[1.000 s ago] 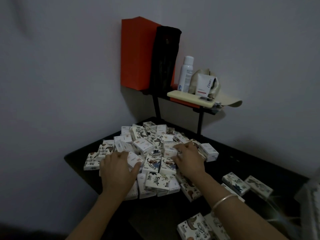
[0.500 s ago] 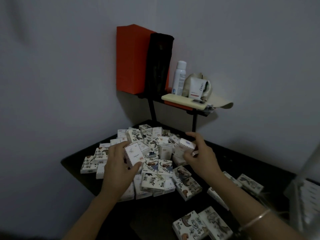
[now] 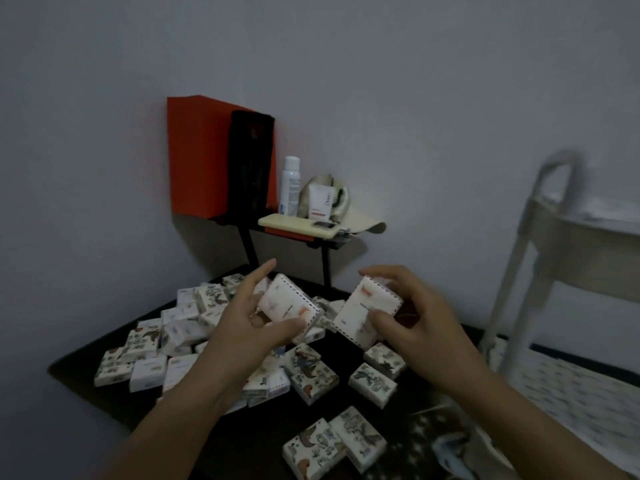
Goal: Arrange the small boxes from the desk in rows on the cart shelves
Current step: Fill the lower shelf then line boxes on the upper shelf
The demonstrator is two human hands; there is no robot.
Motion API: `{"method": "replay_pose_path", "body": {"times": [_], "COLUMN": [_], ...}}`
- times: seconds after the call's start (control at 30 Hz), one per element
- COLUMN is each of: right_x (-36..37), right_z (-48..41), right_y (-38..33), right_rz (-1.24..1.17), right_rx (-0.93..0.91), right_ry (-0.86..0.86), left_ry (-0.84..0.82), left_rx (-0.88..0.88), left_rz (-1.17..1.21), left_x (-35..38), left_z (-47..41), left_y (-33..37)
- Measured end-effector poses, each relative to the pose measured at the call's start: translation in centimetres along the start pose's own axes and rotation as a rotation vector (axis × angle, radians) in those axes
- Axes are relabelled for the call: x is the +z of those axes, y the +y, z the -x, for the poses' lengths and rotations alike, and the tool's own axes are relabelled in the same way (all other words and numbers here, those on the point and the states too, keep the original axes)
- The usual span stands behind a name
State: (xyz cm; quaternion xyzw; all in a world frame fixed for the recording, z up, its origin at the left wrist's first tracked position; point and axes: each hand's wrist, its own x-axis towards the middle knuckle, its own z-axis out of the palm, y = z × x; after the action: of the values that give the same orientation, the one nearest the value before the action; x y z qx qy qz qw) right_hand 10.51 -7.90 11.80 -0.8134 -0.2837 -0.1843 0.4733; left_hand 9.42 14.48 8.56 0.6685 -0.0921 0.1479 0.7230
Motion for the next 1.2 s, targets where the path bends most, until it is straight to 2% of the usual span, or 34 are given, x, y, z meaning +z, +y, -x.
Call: {"method": "replay_pose_path", "body": {"times": [0.3, 0.6, 0.7, 0.77, 0.97, 1.07, 1.2], "right_x": [-10.6, -21.9, -26.2, -29.0, -34.2, -34.4, -33.8], "right_z": [4.2, 4.8, 3.7, 2.8, 0.2, -0.2, -0.3], "right_y": [-5.1, -8.3, -8.2, -7.5, -4.5, -2.9, -1.5], "right_rz": [0.142, 0.390, 0.523, 0.622, 0.987, 0.967, 0.822], "right_rx": [-0.135, -0.256, -0.234, -0.134, 0.182, 0.258, 0.306], "right_ry": [0.194, 0.472, 0.563, 0.552, 0.349, 0.320, 0.202], "left_ry": [-0.188, -0.312, -0.325, -0.325, -0.406, -0.433, -0.388], "left_rx": [0.077, 0.446, 0.525, 0.577, 0.642, 0.703, 0.791], "left_rz": [-0.081, -0.101, -0.124, -0.125, -0.214, -0.312, -0.573], "left_x": [9.1, 18.9, 21.7, 23.5, 27.5, 28.7, 30.3], "left_z": [0.4, 0.3, -1.1, -1.9, -4.3, -5.9, -7.9], "left_y": [6.4, 13.4, 14.7, 15.5, 17.5, 18.0, 19.1]}}
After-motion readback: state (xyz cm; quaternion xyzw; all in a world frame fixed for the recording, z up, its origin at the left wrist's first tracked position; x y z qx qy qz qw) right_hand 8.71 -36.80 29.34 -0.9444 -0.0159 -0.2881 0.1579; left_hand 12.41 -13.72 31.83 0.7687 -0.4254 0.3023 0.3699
